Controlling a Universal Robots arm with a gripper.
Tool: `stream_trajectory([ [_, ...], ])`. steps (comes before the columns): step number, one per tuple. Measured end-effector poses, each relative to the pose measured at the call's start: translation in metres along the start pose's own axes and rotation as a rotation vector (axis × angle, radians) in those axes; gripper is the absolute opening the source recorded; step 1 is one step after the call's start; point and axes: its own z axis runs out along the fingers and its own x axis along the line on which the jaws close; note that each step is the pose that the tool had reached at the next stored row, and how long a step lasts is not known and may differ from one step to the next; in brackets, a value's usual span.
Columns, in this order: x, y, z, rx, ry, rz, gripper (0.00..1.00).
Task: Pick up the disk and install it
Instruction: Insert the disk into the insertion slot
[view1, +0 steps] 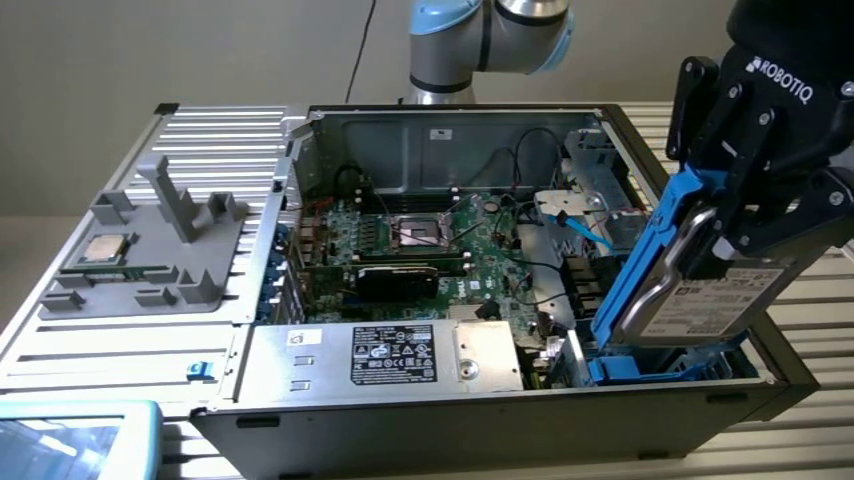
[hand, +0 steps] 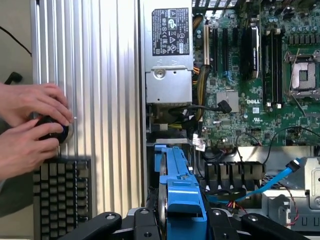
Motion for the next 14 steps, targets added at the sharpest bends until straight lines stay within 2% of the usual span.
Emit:
stream_trajectory([
  [6, -0.001, -0.0009, 0.0087, -0.0056, 0.0002, 0.004, 0.37],
  [10, -0.009, -0.0009, 0.0100, -0.0067, 0.0001, 0.004, 0.37],
  [14, -0.010, -0.0013, 0.0118, -0.0067, 0.0001, 0.004, 0.37],
])
